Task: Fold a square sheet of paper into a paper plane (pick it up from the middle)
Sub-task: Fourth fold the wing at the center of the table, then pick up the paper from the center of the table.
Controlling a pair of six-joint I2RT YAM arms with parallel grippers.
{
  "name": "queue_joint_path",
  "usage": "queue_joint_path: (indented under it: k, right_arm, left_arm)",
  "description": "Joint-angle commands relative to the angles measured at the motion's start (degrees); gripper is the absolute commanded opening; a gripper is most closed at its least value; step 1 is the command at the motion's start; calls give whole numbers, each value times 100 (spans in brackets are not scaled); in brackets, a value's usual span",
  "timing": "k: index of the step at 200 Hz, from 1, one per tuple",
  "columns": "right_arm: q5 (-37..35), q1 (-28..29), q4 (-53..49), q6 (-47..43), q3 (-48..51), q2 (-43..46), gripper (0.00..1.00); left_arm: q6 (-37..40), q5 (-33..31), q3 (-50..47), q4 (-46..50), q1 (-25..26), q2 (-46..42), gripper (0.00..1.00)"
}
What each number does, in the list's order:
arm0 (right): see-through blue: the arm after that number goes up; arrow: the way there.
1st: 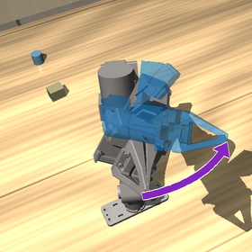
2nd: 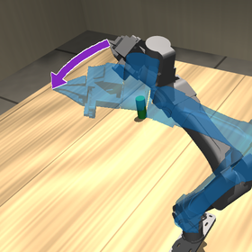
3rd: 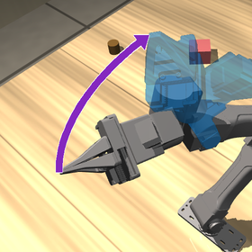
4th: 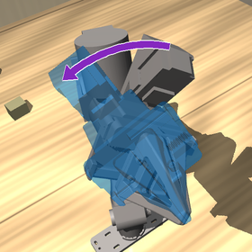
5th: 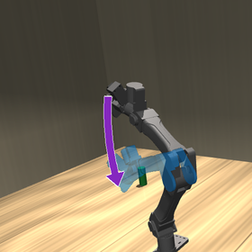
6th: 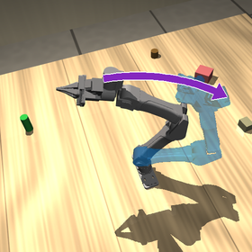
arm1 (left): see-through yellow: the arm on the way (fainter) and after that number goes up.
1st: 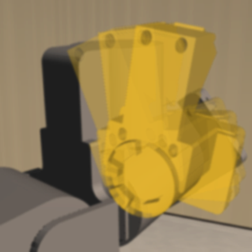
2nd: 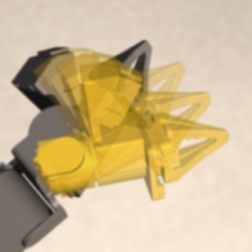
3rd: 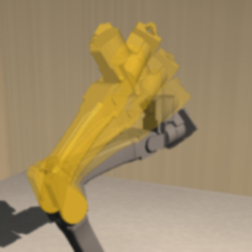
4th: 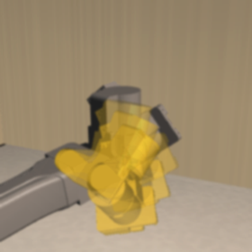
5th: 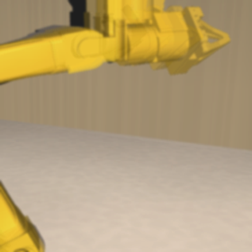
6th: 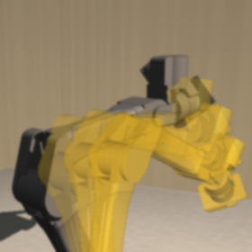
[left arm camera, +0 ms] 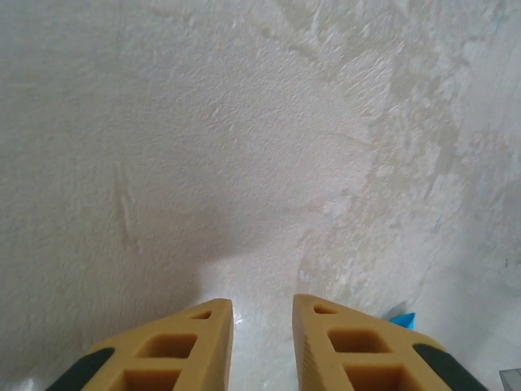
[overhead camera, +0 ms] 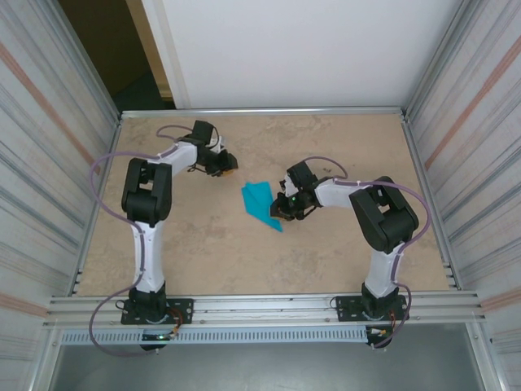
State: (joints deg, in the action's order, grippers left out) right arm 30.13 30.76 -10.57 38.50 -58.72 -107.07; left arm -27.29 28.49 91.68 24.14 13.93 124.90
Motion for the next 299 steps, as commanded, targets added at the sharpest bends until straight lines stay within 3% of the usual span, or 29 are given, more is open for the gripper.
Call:
queue_joint_path:
  k: [1,35,67,104,156,198,225,299]
  right_arm:
    - [-256,1,264,489,-50,617,25]
    - [-638,-277,475,563,173,909,37]
    - [-67,-483,383,137,-4,487,37]
    - [448,-457,522,-225,-287,55,37]
    - [887,-396,652,-460,-602,-445,32]
    - [1050,-413,950,-545,-724,-562,15]
    - [1083,-463,1295,-456,-635,-322,8]
    - [1293,-736,2524,678,-342,907,7]
  left_arm:
    - [-325,-100,-456,-90,87,-995,31]
    - [-970,50,-1718,-836,118,-1872,41]
    - [-1536,294,-2630,-1435,140,-2284,52]
    - [-1829,465,-3171,-1856,148,-2427,56]
    - [-1841,568,-3253,-1910,159,-2381,57]
    - [-1848,690,-3292,-2007,167,-2480,57]
    - [-1841,826,-3399,-2193,171,-2751,57]
    - [-2208,1836,-3665,-3824,447,-3537,63]
